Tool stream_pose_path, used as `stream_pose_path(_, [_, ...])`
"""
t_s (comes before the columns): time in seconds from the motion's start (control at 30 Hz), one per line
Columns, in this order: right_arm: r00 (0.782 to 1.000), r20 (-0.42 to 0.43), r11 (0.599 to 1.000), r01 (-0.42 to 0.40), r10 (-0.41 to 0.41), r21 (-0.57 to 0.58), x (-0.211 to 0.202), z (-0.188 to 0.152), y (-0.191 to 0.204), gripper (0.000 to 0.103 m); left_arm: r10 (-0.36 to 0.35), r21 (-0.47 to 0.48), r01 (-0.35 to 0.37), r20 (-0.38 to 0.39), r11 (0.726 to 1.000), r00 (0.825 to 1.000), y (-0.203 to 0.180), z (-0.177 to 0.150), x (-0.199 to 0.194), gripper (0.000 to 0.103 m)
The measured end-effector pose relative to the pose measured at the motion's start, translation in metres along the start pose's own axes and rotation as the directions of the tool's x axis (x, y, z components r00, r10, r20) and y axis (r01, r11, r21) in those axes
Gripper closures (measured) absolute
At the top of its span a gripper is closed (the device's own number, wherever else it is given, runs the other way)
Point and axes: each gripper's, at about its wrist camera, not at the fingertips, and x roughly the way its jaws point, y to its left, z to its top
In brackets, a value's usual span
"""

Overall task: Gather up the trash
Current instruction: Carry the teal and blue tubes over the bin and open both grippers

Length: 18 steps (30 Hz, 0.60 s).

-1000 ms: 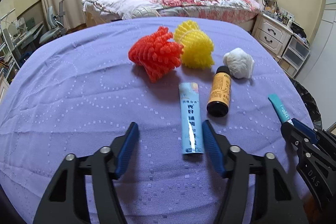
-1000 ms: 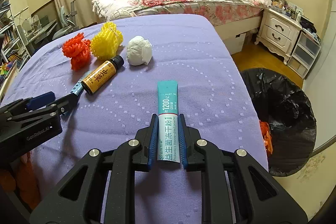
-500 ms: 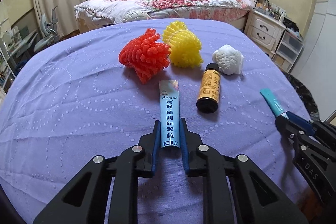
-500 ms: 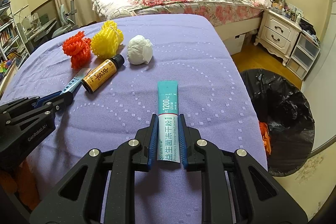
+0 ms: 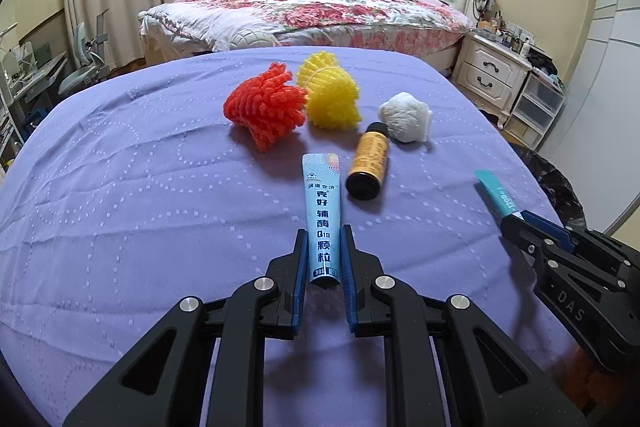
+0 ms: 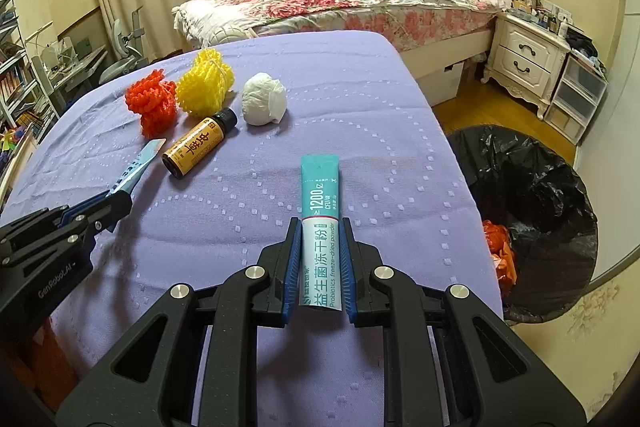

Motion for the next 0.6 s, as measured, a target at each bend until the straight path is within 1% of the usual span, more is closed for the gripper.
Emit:
stream_pose_path(0.23, [0.999, 0.029, 1.000, 0.014, -0.015, 0.021, -0.015, -0.001, -0.009, 0.085, -0.024, 0.039, 0.023, 0.035, 0.999, 0.999, -0.020, -0.002, -0.013, 0.086])
stream_pose_path(0.6, [0.994, 0.075, 0.994, 0.074, -0.080, 0.087, -0.038, 0.000, -0.046, 0.085, -0.082, 0.108, 0.074, 0.065, 0.991, 0.995, -0.063, 0.003, -0.018, 0.086])
